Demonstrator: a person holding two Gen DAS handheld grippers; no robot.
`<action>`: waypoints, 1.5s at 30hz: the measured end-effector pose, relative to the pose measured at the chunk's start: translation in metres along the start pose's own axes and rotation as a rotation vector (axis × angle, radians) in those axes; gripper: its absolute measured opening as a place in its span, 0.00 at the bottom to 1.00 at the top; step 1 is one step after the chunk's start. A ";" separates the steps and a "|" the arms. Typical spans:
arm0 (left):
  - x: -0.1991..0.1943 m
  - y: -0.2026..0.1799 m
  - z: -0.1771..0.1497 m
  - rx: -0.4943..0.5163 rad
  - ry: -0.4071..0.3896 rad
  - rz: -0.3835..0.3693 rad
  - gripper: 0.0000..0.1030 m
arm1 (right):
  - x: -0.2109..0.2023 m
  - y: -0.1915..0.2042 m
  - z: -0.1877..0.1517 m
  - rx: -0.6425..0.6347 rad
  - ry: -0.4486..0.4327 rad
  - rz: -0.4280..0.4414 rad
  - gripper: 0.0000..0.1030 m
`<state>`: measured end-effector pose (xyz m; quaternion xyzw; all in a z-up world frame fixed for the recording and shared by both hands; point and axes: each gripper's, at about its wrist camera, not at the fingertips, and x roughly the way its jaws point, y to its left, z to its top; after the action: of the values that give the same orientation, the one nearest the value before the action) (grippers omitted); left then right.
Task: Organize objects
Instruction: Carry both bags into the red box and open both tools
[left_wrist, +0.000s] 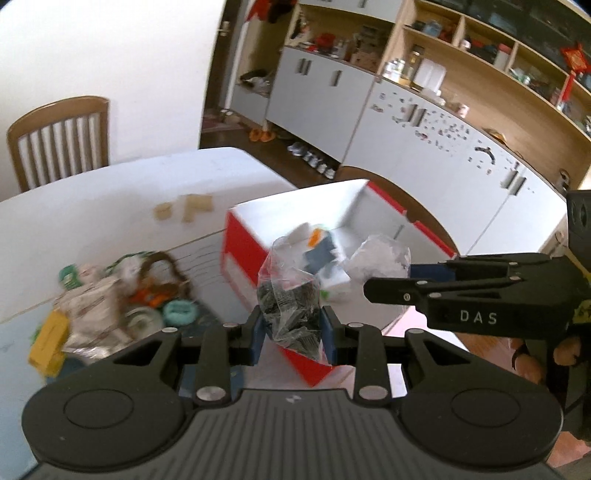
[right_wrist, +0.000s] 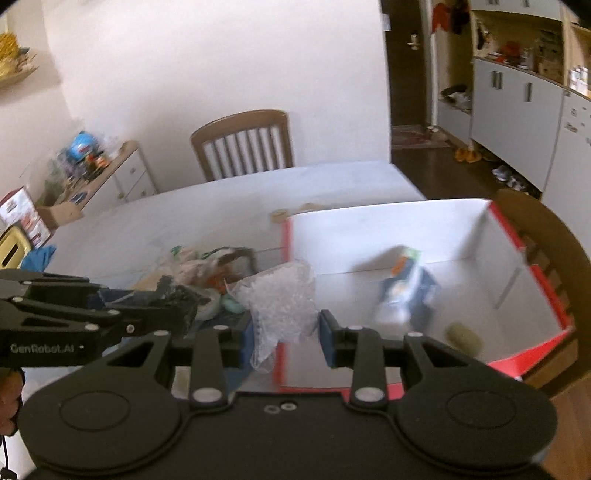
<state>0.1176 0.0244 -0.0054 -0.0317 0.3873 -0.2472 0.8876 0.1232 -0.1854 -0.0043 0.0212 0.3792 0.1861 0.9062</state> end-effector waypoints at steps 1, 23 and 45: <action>0.004 -0.006 0.002 0.006 0.003 -0.002 0.30 | -0.002 -0.009 0.001 0.008 -0.001 -0.003 0.32; 0.127 -0.076 0.044 0.054 0.127 0.126 0.30 | 0.016 -0.138 0.005 0.047 0.046 -0.055 0.33; 0.236 -0.058 0.064 0.103 0.371 0.321 0.30 | 0.105 -0.155 0.022 -0.083 0.240 -0.085 0.33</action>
<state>0.2744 -0.1447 -0.1047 0.1214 0.5305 -0.1241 0.8297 0.2562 -0.2897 -0.0876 -0.0546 0.4776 0.1643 0.8614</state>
